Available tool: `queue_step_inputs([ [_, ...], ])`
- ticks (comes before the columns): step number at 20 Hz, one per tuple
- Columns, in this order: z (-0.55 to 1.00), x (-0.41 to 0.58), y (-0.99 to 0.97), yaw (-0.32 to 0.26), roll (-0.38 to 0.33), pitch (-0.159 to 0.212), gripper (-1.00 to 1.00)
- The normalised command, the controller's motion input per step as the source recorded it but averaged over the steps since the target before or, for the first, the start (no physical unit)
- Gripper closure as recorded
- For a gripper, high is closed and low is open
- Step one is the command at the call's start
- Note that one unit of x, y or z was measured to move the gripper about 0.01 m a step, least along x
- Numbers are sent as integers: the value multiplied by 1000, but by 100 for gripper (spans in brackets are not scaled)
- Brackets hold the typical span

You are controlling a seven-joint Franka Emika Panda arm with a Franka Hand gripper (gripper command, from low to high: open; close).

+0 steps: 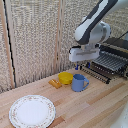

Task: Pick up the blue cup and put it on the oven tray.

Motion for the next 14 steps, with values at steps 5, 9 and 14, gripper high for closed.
queue_step_inputs([
  [5,-342,78,-248,13,-62,6,-100],
  [9,-310,32,-126,50,-55,0,-100],
  [14,-324,0,149,110,-74,-2,-100],
])
